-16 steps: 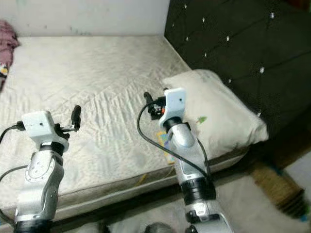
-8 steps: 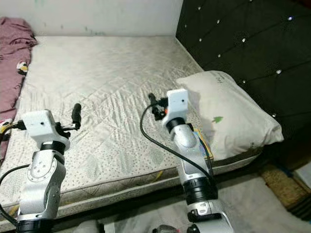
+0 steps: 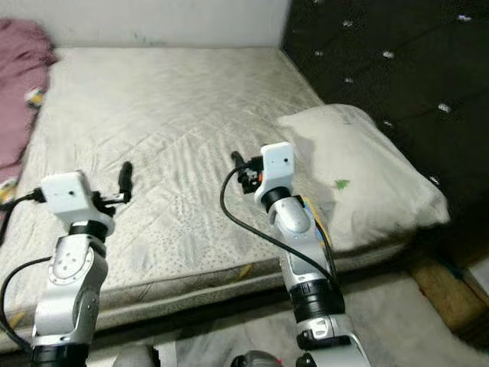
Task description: Clean up the room
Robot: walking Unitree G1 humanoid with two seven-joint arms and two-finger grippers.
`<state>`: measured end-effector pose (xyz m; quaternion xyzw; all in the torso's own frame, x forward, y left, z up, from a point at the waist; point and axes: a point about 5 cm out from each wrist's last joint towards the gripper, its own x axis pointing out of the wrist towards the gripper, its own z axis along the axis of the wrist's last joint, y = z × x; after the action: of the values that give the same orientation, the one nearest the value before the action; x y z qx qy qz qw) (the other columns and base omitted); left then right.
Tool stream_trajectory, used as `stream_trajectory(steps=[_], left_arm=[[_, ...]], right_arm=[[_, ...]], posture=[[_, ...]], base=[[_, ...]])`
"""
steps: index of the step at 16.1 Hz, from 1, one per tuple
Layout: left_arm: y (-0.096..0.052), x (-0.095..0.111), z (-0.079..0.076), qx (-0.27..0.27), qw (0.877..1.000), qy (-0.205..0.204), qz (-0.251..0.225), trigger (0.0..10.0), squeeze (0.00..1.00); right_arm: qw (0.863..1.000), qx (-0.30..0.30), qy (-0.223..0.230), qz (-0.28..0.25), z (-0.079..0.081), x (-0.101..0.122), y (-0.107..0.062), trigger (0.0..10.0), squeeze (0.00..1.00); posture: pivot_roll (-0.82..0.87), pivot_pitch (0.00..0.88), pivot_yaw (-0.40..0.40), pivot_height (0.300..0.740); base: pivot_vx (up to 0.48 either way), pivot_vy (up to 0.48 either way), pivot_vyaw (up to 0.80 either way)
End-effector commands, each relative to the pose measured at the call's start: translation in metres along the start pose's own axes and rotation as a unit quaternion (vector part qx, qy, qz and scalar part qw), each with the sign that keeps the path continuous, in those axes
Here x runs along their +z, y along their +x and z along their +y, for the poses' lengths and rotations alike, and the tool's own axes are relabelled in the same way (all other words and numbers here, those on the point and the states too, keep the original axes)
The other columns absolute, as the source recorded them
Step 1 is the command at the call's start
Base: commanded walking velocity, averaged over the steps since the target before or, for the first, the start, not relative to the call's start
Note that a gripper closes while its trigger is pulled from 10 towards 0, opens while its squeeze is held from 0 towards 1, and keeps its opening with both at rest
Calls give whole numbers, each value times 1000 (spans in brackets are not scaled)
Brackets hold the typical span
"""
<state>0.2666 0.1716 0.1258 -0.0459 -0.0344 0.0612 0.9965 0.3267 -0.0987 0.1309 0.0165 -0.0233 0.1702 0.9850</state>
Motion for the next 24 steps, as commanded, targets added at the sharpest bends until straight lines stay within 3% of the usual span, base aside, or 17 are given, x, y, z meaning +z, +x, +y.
stream_trajectory(steps=[1,24], left_arm=[[0,0,0,1,1000,-1,2,10000,0],[2,0,-2,-3,1000,-16,5,10000,0]], right_arm=[[1000,-2,-7,-13,-1,6,1,10000,0],[1000,7,3,-15,0,5,1,10000,0]], posture=[[-11,0,-97,740],[-13,0,-96,740]], base=[[0,0,800],[0,469,0]])
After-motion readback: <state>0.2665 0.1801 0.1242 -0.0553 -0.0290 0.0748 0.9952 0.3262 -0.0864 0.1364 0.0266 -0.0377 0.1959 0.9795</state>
